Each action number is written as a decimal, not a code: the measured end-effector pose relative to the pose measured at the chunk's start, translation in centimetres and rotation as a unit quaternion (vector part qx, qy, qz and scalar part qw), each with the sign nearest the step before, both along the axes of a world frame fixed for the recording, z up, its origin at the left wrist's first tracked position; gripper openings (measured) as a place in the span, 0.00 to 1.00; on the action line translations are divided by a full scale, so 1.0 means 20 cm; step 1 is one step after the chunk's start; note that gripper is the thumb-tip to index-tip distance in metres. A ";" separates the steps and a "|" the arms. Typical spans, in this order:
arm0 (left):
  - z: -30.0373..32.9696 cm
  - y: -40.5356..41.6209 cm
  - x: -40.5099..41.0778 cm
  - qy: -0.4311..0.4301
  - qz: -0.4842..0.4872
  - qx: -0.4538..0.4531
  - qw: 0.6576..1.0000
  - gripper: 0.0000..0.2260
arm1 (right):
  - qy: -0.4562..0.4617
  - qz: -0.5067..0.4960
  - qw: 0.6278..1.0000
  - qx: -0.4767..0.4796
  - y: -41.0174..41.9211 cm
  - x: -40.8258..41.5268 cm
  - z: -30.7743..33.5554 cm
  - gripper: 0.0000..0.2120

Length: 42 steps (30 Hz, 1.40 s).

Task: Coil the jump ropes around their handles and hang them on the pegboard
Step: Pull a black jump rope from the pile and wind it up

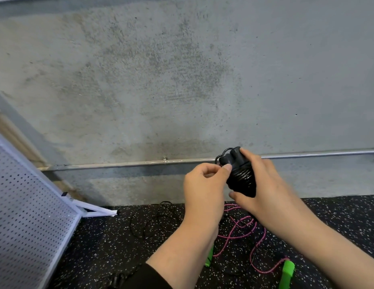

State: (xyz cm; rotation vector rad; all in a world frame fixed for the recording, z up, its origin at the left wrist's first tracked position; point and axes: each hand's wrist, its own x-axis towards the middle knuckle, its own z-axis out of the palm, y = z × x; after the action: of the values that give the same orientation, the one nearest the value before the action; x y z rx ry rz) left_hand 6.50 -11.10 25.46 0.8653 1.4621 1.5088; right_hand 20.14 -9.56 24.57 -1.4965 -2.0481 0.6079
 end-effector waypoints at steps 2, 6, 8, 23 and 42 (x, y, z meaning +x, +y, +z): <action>-0.01 0.00 0.01 0.027 0.002 -0.001 1.000 0.07 | -0.025 -0.009 1.000 0.005 0.00 -0.01 -0.01 0.44; -0.03 0.00 0.00 0.175 0.017 0.048 0.983 0.07 | -0.042 -0.019 0.999 -0.002 0.01 -0.03 -0.01 0.43; -0.04 -0.01 0.00 0.241 0.009 0.077 0.967 0.07 | -0.040 -0.023 0.999 -0.005 0.01 -0.04 0.01 0.42; -0.04 0.04 -0.09 0.139 -0.019 -0.016 0.990 0.10 | 0.071 -0.005 0.997 -0.026 0.02 -0.03 0.04 0.47; -0.02 0.03 -0.10 0.179 -0.027 0.020 0.983 0.10 | 0.411 -0.029 0.863 -0.291 -0.01 -0.08 0.10 0.14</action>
State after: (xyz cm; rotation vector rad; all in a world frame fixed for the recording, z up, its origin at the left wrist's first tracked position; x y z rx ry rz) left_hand 4.52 -10.52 25.16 1.2389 1.6519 1.3957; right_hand 18.61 -9.70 26.66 -1.2340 -1.1833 1.6175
